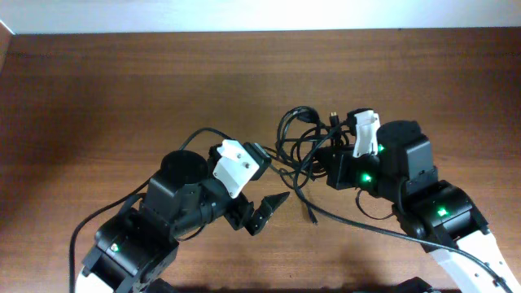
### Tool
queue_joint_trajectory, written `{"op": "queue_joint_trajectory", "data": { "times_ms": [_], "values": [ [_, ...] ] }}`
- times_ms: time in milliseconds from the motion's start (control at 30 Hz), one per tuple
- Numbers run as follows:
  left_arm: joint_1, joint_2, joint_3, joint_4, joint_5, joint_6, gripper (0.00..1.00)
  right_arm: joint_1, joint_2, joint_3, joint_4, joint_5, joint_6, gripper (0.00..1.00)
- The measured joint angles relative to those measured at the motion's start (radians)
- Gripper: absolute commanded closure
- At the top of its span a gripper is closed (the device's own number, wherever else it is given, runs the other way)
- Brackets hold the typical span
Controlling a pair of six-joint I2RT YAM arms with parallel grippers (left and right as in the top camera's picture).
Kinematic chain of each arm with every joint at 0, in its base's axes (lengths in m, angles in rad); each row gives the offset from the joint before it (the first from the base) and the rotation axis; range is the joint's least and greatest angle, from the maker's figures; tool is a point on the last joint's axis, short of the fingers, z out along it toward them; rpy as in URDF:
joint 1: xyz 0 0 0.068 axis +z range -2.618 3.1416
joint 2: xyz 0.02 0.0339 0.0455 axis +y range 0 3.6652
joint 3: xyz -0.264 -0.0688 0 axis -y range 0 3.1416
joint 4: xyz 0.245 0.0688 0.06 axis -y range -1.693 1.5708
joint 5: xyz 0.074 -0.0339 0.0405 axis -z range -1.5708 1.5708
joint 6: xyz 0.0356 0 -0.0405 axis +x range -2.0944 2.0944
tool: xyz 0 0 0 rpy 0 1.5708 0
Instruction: Untangle cables
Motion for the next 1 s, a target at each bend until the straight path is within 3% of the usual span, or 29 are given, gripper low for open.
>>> {"op": "queue_joint_trajectory", "data": {
  "times_ms": [133, 333, 533, 667, 700, 767, 833, 933, 967, 1000],
  "values": [
    [0.0, -0.058, 0.0, 0.002, -0.048, 0.017, 0.01, -0.096, 0.0, 0.0, 0.021, -0.126, 0.001, 0.96],
    [0.0, -0.089, 0.0, 0.015, -0.103, -0.075, 0.01, -0.181, 0.0, -0.004, 0.182, -0.392, 0.039, 0.96],
    [0.0, 0.018, 0.0, 0.179, -0.106, -0.1, 0.01, -0.181, 0.0, -0.004, 0.203, -0.584, 0.065, 0.96],
    [0.0, 0.078, 0.0, 0.264, -0.027, -0.104, 0.0, -0.181, 0.0, -0.004, 0.202, -0.632, 0.07, 0.96],
    [0.0, 0.084, 0.0, 0.266, -0.019, -0.104, 0.04, -0.181, 0.0, -0.004, 0.203, -0.642, 0.07, 0.96],
    [0.0, 0.104, 0.0, 0.272, 0.0, -0.107, 0.39, -0.181, 0.0, -0.004, 0.197, -0.661, 0.069, 0.96],
    [0.0, 0.132, 0.0, 0.29, 0.017, -0.111, 0.67, -0.181, 0.0, -0.004, 0.186, -0.66, 0.068, 0.96],
    [-0.005, 0.144, 0.001, 0.316, 0.044, -0.109, 1.0, -0.181, 0.001, -0.004, 0.154, -0.66, 0.059, 0.92],
    [-0.006, 0.145, 0.001, 0.322, 0.047, -0.109, 1.0, -0.181, 0.001, -0.005, 0.142, -0.66, 0.053, 0.68],
    [-0.007, 0.145, 0.001, 0.331, 0.051, -0.117, 1.0, -0.181, 0.001, -0.005, 0.142, -0.662, 0.045, 0.53]
  ]
}}
